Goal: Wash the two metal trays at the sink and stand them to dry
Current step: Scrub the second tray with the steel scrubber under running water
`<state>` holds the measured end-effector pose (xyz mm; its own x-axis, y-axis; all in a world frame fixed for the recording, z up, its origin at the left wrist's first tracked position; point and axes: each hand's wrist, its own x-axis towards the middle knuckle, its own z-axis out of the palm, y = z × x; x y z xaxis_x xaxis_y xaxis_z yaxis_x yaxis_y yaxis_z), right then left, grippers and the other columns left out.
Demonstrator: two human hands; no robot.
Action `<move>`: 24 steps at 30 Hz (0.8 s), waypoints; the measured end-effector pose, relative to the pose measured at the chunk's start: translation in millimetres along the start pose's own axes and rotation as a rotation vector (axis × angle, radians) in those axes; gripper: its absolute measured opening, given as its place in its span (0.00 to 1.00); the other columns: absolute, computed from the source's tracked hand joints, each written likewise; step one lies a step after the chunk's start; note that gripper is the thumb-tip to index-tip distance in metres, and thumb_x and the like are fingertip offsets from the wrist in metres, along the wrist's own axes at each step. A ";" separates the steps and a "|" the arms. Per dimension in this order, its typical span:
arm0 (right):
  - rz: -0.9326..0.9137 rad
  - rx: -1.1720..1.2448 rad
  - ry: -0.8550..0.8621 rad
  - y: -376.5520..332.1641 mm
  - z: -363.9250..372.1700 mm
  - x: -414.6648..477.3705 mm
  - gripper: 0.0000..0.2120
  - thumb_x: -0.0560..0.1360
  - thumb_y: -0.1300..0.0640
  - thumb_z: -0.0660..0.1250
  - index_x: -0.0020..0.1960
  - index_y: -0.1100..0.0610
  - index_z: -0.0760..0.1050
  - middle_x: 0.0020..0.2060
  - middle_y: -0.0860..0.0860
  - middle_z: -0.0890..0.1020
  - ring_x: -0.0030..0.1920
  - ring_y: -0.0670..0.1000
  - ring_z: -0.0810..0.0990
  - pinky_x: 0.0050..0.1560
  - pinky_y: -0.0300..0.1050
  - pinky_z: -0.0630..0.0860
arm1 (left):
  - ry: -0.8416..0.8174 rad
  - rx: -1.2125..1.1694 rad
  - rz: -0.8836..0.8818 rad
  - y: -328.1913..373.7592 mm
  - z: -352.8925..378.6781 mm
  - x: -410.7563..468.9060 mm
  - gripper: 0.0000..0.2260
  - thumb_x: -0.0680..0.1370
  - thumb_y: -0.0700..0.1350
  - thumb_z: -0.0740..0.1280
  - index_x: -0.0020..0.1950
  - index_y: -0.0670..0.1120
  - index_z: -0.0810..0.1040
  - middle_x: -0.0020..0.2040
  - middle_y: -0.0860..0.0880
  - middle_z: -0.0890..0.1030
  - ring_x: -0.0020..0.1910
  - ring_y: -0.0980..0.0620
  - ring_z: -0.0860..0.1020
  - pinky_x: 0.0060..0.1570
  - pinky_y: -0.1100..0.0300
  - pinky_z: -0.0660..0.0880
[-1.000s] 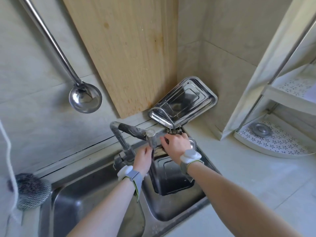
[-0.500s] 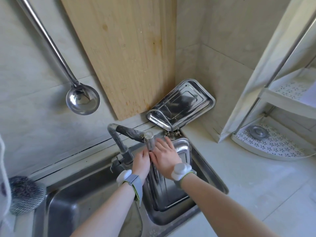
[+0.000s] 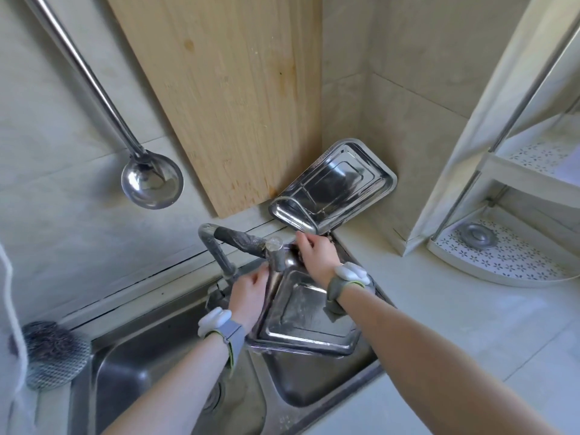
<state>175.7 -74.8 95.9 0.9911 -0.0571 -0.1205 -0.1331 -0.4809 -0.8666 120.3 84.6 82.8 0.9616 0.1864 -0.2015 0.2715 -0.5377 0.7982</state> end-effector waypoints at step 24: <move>-0.296 -0.386 -0.116 107.8 23.9 -62.1 0.22 0.80 0.49 0.53 0.73 0.50 0.57 0.72 0.52 0.64 0.72 0.56 0.61 0.74 0.54 0.57 | 0.327 -0.290 -0.446 -21.3 -2.2 -10.4 0.28 0.80 0.62 0.50 0.33 0.42 0.71 0.32 0.45 0.73 0.40 0.43 0.74 0.46 0.53 0.71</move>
<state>99.7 -102.2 -1.6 0.9754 0.2181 0.0313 0.1883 -0.7514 -0.6324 104.4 96.0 69.1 0.6838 0.6081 -0.4033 0.5777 -0.1135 0.8083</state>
